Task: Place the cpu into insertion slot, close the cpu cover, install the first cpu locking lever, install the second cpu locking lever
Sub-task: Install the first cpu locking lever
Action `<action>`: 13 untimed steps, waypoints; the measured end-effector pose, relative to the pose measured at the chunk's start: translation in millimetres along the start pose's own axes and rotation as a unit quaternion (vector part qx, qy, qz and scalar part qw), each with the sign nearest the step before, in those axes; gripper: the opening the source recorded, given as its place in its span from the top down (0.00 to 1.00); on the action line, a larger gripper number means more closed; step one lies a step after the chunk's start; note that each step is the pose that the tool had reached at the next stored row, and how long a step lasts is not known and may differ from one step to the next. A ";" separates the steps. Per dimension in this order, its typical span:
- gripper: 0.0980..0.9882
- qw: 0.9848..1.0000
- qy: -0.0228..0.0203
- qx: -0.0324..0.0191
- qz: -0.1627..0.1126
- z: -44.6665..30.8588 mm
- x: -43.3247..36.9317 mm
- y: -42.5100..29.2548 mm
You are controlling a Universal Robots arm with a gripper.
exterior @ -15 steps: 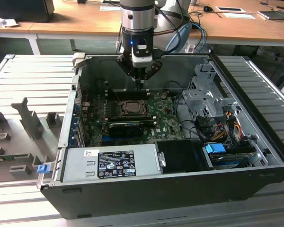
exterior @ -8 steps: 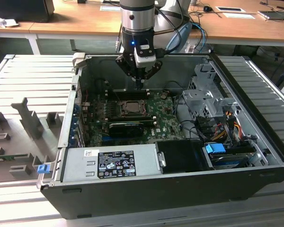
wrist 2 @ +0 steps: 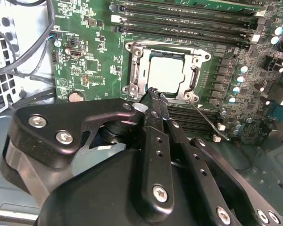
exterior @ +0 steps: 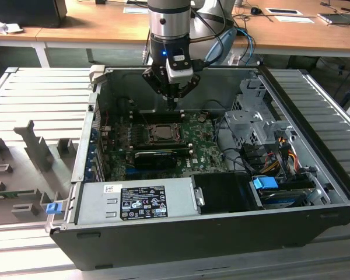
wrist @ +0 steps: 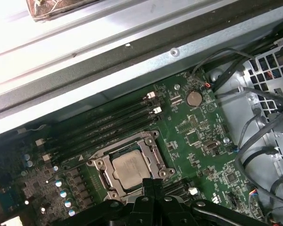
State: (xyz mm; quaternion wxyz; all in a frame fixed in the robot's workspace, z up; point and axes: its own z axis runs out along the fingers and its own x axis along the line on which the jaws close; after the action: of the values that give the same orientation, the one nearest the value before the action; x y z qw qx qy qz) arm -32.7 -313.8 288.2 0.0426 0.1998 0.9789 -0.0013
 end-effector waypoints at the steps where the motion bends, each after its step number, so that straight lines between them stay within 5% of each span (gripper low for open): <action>1: 0.99 1.000 0.000 0.000 -0.001 0.0 0.0 0.0; 13: 0.99 0.999 0.001 -0.003 -0.036 0.0 0.0 0.0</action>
State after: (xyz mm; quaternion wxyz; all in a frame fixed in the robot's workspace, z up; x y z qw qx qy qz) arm -32.8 -313.8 288.2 0.0426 0.1647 0.9854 0.0002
